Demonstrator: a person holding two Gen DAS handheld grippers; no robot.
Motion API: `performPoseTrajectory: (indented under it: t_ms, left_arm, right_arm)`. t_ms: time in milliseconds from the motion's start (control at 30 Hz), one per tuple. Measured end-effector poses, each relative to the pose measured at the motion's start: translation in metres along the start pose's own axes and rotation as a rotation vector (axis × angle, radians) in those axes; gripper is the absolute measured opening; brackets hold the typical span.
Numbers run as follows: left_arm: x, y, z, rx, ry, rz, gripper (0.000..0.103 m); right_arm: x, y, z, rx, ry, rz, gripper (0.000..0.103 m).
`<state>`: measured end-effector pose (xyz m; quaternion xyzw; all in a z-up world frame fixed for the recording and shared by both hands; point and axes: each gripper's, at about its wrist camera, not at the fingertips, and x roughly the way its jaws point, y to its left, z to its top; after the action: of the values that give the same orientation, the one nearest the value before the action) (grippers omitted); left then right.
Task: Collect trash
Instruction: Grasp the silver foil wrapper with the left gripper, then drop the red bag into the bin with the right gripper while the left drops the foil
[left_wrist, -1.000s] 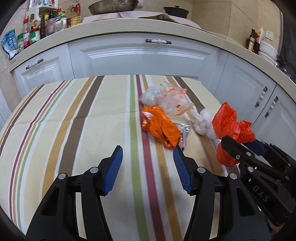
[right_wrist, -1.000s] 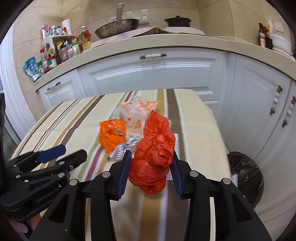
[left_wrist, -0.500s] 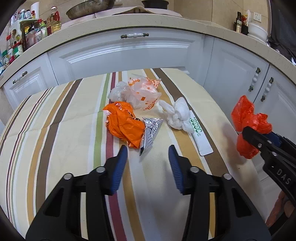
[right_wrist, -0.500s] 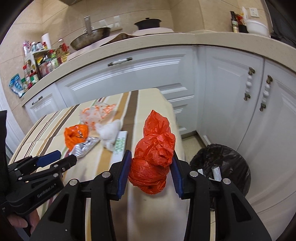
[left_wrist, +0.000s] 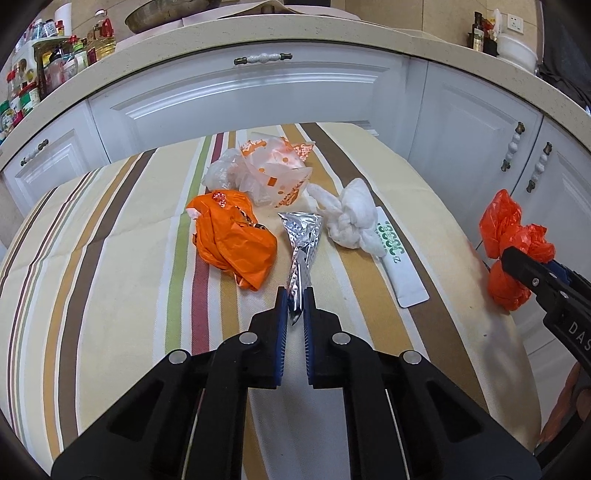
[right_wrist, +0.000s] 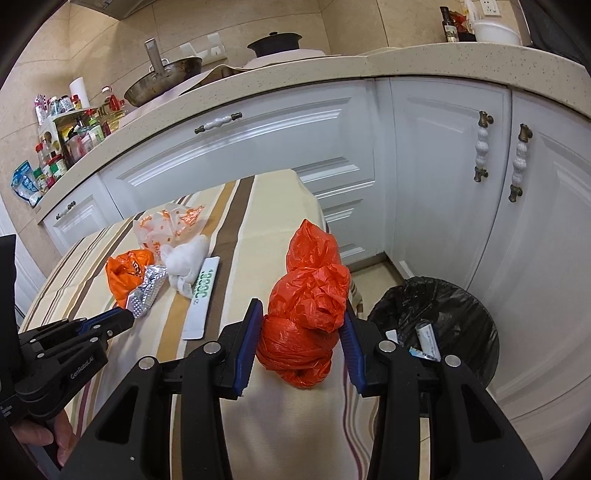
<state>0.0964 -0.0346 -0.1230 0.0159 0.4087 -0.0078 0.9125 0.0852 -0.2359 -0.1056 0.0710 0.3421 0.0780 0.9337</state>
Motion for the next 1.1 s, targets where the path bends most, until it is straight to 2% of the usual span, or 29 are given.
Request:
performPoseTrajectory:
  t_ms: [367,767,933,1100]
  left_arm:
    - [-0.021,-0.006,0.002,0.001,-0.042,-0.011,0.008]
    - [-0.053,-0.032,0.008,0.022,-0.114,-0.059,0.008]
    - [-0.058,-0.052,0.013,0.045,-0.139,-0.101,0.008]
    - [-0.054,-0.09,0.024,0.101,-0.168,-0.152,0.008]
  right_arm:
    - [-0.008,-0.012,0.0,0.003,-0.018,-0.043,0.041]
    - [-0.029,-0.051,0.004,0.037,-0.047,-0.121,0.041]
    - [-0.034,-0.067,0.004,0.05,-0.056,-0.156,0.041]
    - [-0.033,-0.088,0.004,0.067,-0.057,-0.205,0.041]
